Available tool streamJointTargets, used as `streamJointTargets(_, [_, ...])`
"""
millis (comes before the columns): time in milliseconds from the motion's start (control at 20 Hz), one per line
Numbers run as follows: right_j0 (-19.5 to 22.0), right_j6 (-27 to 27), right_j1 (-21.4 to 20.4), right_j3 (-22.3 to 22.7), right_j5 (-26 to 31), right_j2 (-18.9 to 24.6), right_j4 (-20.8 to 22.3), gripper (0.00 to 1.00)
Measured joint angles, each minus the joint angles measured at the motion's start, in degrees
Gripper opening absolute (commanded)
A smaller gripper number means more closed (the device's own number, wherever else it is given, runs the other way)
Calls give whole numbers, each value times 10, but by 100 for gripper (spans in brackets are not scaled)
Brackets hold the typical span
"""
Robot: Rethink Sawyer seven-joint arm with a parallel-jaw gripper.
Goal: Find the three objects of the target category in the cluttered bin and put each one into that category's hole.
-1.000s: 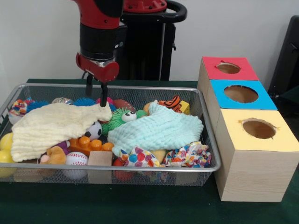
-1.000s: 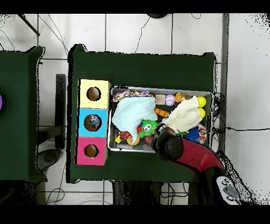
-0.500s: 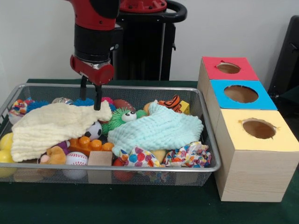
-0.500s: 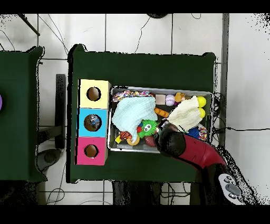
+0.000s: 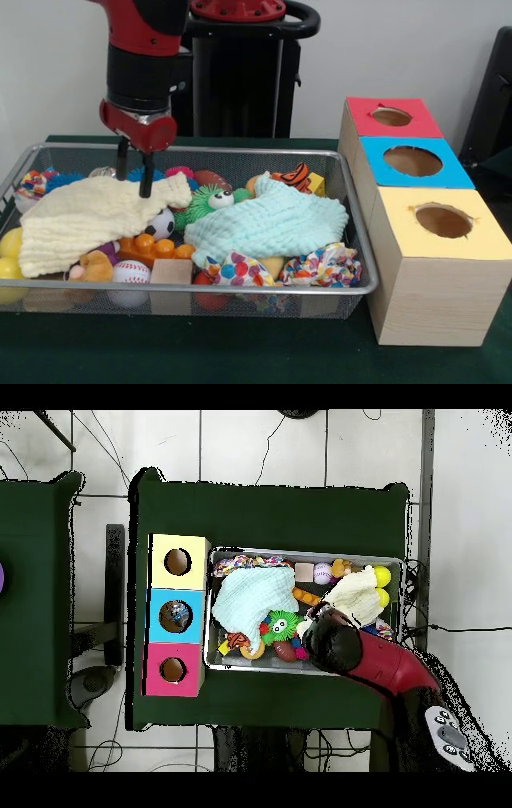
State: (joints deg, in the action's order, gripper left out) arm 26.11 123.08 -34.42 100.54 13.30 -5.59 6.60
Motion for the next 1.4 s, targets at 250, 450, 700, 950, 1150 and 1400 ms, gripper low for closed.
streamJointTargets(250, [1, 0, 17, -32, 28, -15, 22, 100])
streamJointTargets(450, [0, 0, 24, -50, 72, -29, 44, 100])
streamJointTargets(700, [-1, 0, 31, -68, 127, -52, 67, 100])
streamJointTargets(950, [-1, 0, 33, -78, 161, -68, 86, 100])
streamJointTargets(1150, [-1, 0, 37, -86, 167, -75, 95, 100])
streamJointTargets(1400, [-1, 0, 42, -93, 167, -75, 95, 100])
